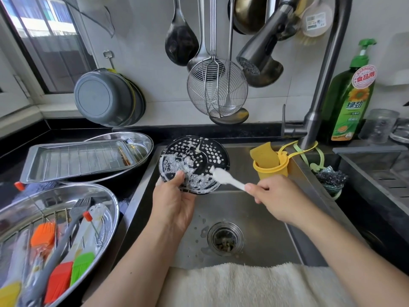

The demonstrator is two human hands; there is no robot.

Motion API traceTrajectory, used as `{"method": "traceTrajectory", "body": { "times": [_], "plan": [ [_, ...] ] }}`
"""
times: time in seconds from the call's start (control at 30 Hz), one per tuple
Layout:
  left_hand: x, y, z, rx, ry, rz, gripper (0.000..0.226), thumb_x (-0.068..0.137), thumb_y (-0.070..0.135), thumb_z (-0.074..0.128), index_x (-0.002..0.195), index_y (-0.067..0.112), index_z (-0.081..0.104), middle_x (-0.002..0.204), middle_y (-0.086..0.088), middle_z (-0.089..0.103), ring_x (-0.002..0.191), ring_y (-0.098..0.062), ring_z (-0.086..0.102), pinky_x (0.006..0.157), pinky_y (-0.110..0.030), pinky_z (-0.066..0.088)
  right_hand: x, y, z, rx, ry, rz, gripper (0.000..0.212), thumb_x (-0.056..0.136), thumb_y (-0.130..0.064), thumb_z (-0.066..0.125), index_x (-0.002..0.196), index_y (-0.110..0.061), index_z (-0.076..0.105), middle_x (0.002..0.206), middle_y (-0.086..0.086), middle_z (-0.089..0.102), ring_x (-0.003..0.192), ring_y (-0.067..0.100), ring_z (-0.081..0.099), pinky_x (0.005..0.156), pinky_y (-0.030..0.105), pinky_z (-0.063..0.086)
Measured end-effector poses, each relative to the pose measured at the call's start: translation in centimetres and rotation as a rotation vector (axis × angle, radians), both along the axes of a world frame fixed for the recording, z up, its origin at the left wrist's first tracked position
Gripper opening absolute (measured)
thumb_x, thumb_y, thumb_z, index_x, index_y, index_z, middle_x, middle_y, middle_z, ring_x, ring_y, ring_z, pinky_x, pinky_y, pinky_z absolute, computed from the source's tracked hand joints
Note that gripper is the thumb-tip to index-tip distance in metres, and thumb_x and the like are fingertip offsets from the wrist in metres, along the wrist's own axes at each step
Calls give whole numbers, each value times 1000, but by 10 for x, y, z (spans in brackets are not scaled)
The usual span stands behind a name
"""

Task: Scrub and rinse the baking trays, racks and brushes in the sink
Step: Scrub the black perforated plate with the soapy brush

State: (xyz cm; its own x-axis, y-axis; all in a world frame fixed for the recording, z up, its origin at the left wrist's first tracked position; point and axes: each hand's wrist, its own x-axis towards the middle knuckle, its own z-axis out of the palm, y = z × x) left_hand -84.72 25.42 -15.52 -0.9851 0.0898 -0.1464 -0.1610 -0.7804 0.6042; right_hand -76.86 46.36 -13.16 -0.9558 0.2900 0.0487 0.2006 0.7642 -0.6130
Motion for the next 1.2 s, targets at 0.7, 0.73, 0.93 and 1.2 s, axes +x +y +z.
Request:
{"method": "traceTrajectory", "body": {
  "times": [0.7,0.73,0.93,1.2],
  "plan": [
    [19,9,12,-159,93,-47,34,108,-4,40,137,3,56,125,-18,73,114,-30,72,100,-51,57,4,-7,5,52,-15,-37,52,102,-52,50,74,-11,67,59,3,54,58,25,52,55,32,35],
    [19,9,12,-156,81,-44,34,107,-4,41,136,3,57,125,-19,72,112,-30,72,99,-50,57,6,-15,3,35,-33,20,51,101,-52,51,73,-12,67,56,0,51,55,20,47,54,31,33],
    [14,7,9,-114,49,2,36,107,-4,40,138,5,56,125,-18,73,114,-30,72,99,-52,58,0,-3,5,48,-6,-44,52,101,-51,52,72,-10,67,58,5,53,59,27,53,55,31,33],
    [1,1,1,-72,-37,107,37,107,-1,42,142,2,52,126,-19,72,112,-30,73,101,-54,56,1,1,3,11,-19,-32,51,100,-51,54,68,-14,67,53,-2,49,57,22,50,55,30,33]
  ]
}}
